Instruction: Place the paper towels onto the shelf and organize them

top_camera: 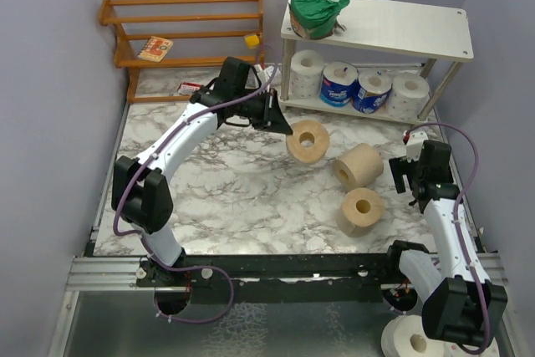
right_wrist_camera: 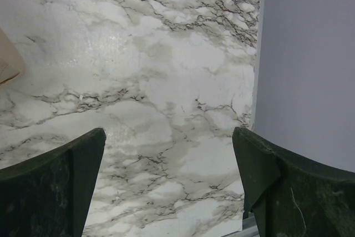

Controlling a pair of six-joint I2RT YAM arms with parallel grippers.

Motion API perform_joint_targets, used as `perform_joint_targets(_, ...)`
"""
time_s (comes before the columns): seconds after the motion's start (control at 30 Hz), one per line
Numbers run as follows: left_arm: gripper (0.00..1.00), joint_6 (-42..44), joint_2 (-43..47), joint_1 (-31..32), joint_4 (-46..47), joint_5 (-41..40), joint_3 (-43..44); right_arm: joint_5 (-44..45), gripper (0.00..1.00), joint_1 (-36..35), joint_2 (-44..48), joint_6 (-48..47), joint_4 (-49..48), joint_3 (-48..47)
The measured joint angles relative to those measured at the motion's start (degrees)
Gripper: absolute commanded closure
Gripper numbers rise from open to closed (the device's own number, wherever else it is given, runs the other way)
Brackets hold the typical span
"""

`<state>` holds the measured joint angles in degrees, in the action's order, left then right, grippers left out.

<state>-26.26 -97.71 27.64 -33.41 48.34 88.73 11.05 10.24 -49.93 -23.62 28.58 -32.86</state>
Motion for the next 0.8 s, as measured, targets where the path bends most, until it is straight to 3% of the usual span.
perform_joint_targets(0.27,1.00,-23.56,0.17,-1.62,15.72,-1.81,1.86,-0.04,0.00,0.00,-1.46,0.00,0.00,0.00)
perform_joint_targets(0.47,1.00,-30.12,0.13,-1.66,12.76,-5.77,8.11,-0.02,0.00,0.00,-1.46,0.00,0.02,0.00)
perform_joint_targets(0.7,1.00,-40.46,4.17,-1.29,10.40,-14.93,0.17,-0.04,0.00,0.00,-1.49,0.00,0.02,0.00)
perform_joint_targets(0.8,1.00,-43.65,4.07,-0.39,8.63,-18.53,1.01,-0.02,0.00,0.00,-1.57,0.00,0.02,0.00)
